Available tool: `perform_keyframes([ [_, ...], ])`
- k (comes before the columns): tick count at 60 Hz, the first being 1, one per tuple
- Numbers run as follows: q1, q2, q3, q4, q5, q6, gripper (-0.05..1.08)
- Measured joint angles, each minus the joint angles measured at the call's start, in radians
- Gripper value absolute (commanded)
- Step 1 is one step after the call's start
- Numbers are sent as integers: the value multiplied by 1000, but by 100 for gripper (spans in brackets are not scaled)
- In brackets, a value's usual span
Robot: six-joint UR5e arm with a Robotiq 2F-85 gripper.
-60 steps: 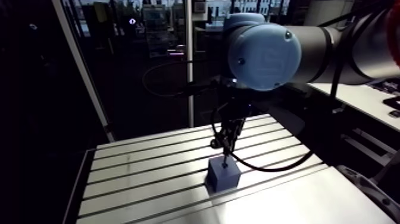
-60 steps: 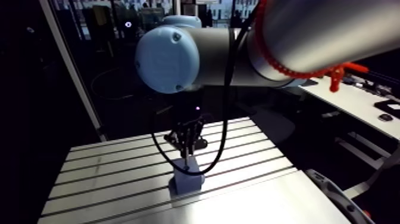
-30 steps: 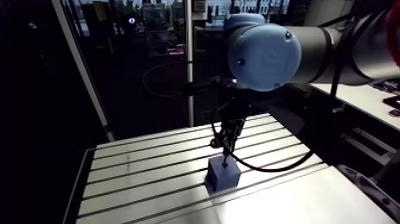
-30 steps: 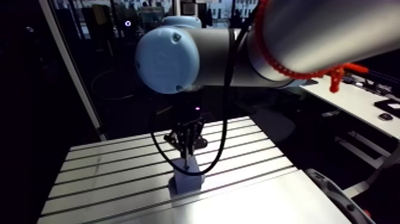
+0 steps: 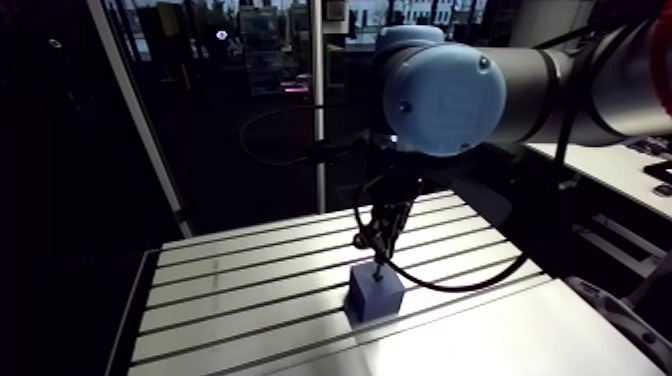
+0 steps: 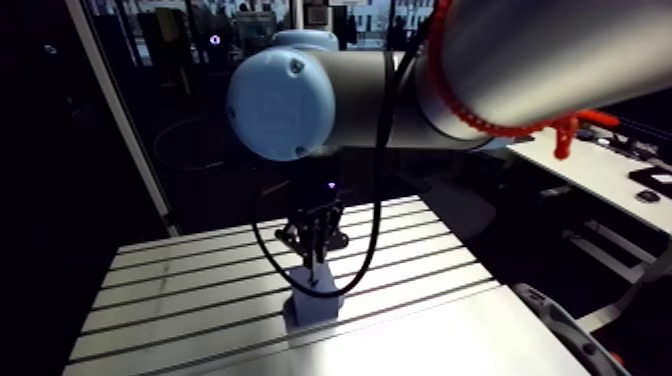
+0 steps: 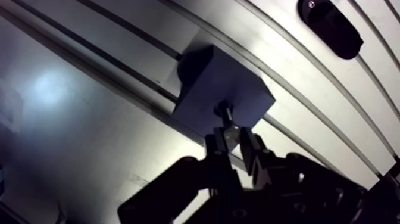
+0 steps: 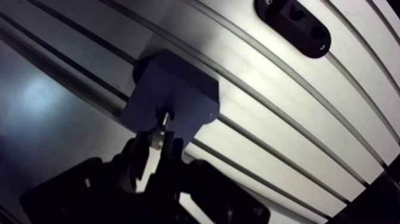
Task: Pick up the M10 bolt and insert it into the hex recess until seated.
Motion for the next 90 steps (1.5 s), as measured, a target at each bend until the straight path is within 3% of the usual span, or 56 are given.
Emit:
perform_keyframes([
  [90,5,-2,17,-31,-2,-3,107],
])
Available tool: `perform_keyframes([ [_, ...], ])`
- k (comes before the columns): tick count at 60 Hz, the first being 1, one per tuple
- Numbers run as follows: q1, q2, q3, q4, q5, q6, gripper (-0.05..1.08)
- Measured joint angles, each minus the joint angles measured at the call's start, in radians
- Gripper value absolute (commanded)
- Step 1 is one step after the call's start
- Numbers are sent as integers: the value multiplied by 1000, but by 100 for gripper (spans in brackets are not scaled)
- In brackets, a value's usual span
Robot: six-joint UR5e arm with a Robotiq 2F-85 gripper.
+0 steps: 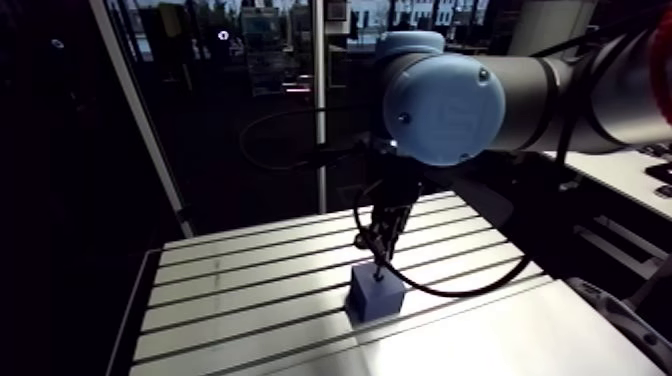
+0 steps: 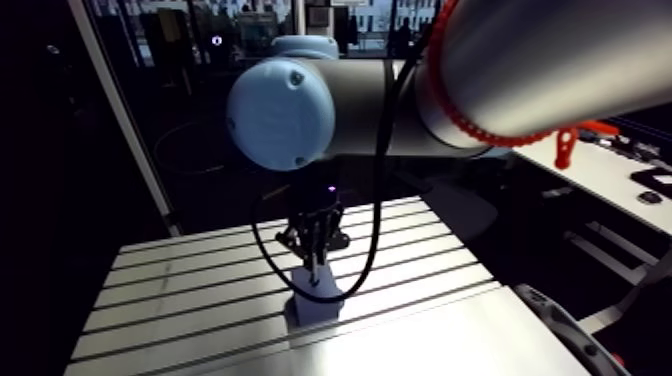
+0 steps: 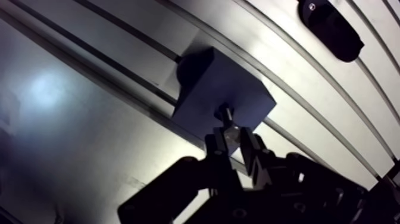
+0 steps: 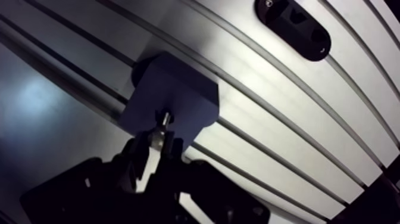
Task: Pick up the M10 bolt and insert it into the hex recess until seated.
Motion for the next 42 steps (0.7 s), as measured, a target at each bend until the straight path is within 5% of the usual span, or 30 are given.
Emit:
perform_keyframes([
  [42,1,5,5,0,1,0,107],
])
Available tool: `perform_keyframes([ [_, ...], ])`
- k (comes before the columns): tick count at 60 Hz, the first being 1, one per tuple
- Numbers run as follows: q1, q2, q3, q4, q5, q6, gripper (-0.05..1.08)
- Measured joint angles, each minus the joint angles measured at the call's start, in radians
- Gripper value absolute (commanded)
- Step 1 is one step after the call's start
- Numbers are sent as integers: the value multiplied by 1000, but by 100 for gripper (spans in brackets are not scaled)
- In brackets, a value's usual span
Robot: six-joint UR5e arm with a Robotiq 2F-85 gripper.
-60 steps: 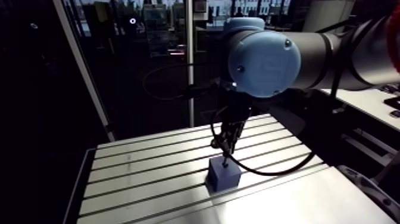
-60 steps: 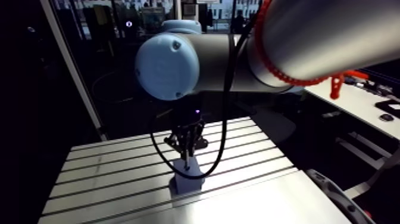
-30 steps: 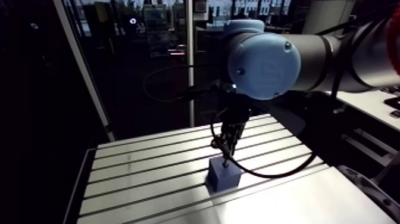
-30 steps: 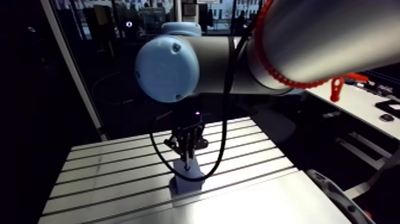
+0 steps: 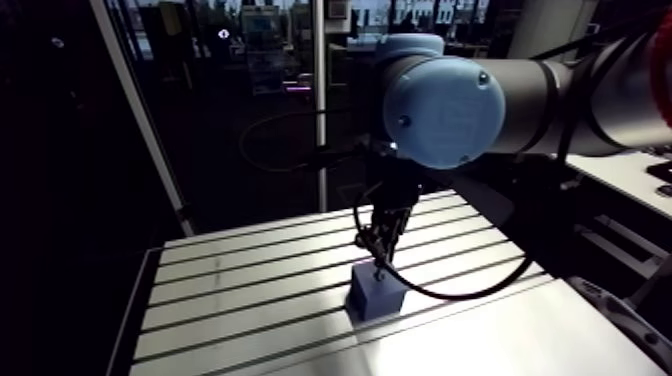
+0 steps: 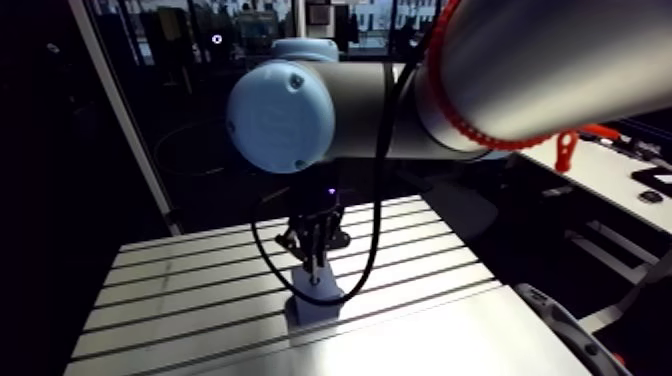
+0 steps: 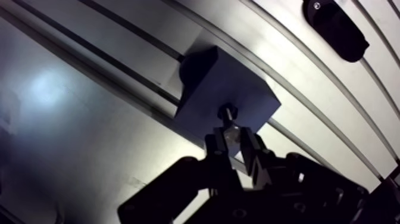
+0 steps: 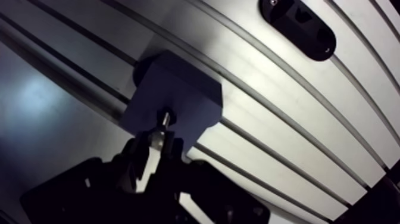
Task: Pick up the M10 bolt and insert it into the hex recess until seated.
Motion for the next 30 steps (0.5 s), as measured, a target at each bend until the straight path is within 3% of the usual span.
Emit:
perform_keyframes([
  [30,0,12,-5,-1,-1,-1,107],
])
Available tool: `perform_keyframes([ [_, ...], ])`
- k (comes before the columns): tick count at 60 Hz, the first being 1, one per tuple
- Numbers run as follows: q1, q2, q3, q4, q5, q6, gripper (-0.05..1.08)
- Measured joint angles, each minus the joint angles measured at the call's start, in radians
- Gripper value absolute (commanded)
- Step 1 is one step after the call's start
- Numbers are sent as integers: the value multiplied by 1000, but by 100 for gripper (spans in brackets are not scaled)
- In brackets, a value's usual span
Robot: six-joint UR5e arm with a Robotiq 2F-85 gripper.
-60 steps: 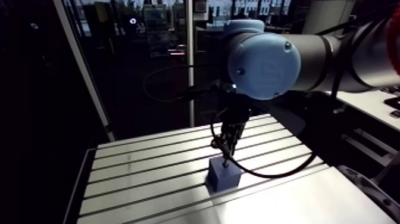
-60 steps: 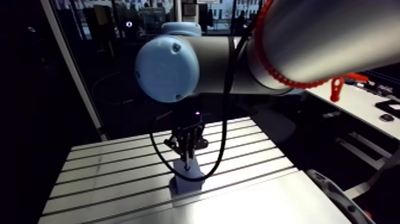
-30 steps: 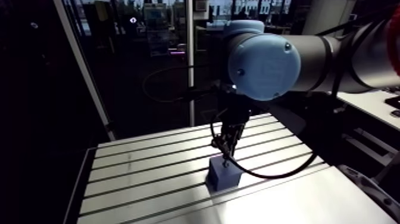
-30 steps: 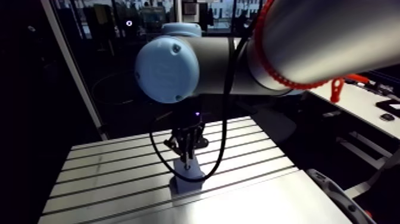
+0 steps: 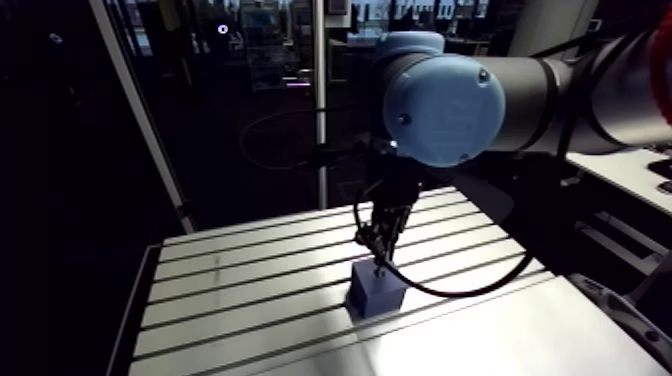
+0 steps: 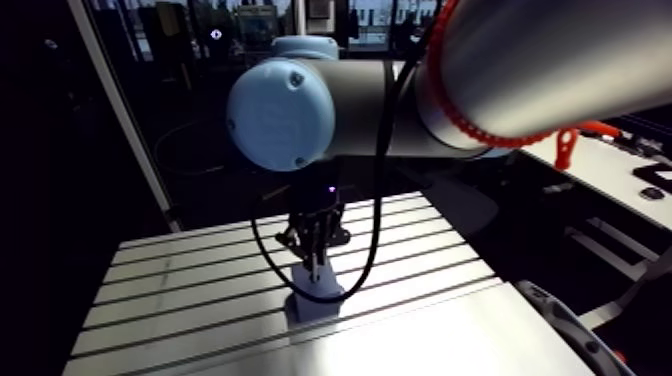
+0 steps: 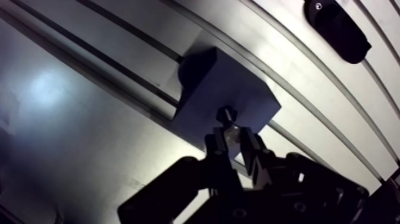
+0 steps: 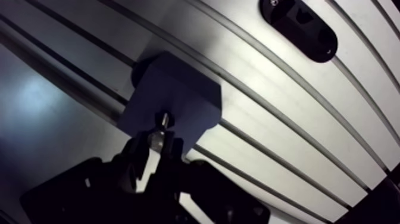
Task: Pick up the M10 bolt and insert it into the hex recess until seated.
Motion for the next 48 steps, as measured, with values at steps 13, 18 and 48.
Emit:
perform_keyframes([
  [13,-1,0,-1,0,-1,-1,107],
  [18,-1,-1,-2,1,-2,-2,107],
  [48,-1,-2,3,-1,-1,-2,107],
])
